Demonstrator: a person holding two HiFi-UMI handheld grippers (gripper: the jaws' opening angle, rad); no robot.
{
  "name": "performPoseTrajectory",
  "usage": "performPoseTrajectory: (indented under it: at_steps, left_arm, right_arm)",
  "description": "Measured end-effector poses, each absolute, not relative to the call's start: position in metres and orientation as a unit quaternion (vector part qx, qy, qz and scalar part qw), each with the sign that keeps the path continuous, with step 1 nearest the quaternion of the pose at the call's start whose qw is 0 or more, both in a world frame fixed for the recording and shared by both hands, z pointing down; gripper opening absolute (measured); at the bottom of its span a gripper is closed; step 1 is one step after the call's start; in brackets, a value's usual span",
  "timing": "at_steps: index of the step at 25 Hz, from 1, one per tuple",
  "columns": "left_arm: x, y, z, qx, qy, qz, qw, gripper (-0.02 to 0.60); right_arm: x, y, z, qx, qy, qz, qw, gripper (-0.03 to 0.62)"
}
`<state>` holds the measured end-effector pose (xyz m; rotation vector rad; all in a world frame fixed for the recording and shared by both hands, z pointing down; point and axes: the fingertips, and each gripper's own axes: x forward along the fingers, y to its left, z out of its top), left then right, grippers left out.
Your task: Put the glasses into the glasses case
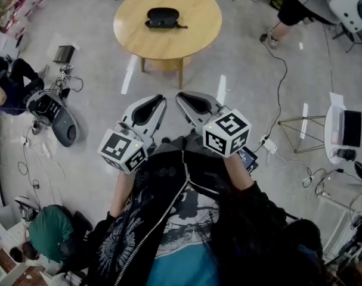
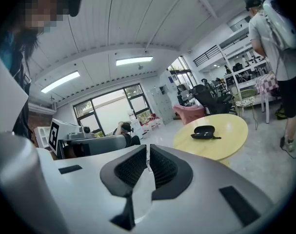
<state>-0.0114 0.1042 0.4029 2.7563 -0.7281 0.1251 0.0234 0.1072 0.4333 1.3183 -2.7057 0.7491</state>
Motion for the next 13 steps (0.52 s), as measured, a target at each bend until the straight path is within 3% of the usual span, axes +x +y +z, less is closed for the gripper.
performPoseTrajectory:
  at_steps: [13]
  left_arm:
    - [-0.011, 0.119, 0.398, 0.960, -0.242, 0.043, 0.137, 0.032]
  right_arm:
    - [0.023, 0.123, 0.431, 0.432, -0.870, 0.236, 0.023, 0.048]
